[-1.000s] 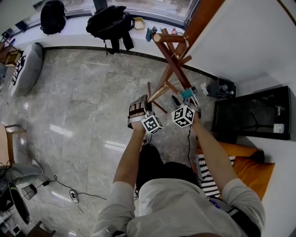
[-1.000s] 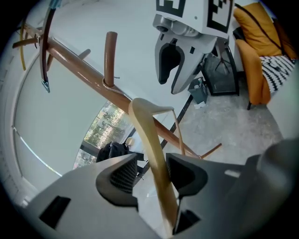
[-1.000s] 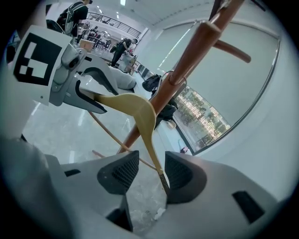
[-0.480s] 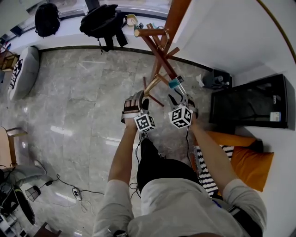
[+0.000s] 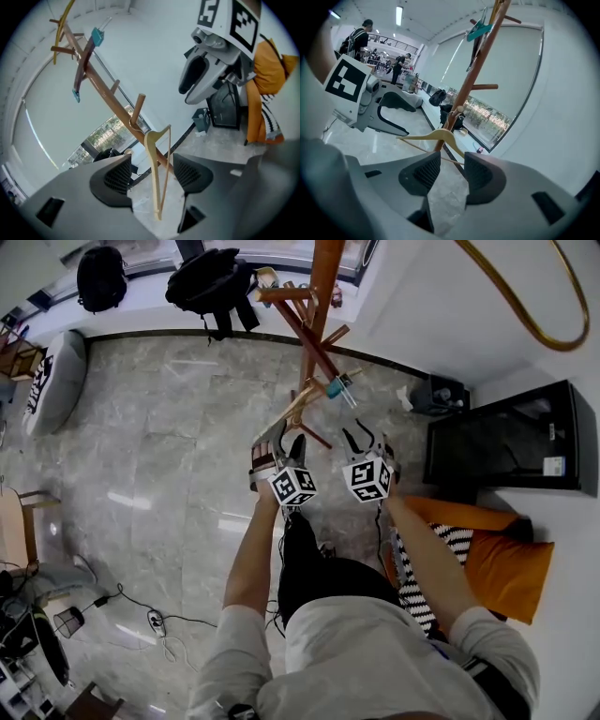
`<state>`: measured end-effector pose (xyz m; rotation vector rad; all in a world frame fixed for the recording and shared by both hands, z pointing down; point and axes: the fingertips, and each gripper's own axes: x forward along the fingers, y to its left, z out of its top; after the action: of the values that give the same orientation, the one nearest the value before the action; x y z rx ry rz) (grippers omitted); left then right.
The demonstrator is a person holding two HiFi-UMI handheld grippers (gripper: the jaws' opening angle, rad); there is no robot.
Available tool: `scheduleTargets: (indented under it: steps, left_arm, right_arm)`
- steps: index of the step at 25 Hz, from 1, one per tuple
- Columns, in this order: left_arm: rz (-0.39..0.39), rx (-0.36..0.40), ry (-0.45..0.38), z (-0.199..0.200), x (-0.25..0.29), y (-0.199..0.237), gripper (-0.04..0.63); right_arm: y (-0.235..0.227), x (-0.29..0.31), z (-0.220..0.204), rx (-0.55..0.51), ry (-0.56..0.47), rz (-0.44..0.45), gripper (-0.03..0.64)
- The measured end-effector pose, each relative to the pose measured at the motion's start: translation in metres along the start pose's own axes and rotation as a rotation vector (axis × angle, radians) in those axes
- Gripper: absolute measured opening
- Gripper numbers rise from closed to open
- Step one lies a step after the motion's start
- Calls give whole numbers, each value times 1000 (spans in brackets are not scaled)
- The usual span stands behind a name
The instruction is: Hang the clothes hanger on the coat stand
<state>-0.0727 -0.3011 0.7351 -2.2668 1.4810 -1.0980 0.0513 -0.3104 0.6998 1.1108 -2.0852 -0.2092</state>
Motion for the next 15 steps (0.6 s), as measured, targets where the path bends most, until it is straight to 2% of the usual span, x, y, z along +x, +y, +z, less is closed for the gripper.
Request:
scheduleTargets:
  steps: [5, 8, 12, 15]
  left_arm:
    - [-15, -217, -15, 18, -24, 1, 273]
    - [-16, -358, -38, 31, -40, 4, 267]
    - [-1, -503, -60, 39, -64, 6, 151]
    - [15, -541, -78, 48, -79, 2, 65]
  right_arm:
    - [-15, -29, 11, 173, -44, -53, 113]
    - [-23, -44, 18, 244, -68, -80, 98]
    - [-27, -62, 27, 310, -128, -104, 56]
    - [-28, -74, 33, 357, -167, -97, 27]
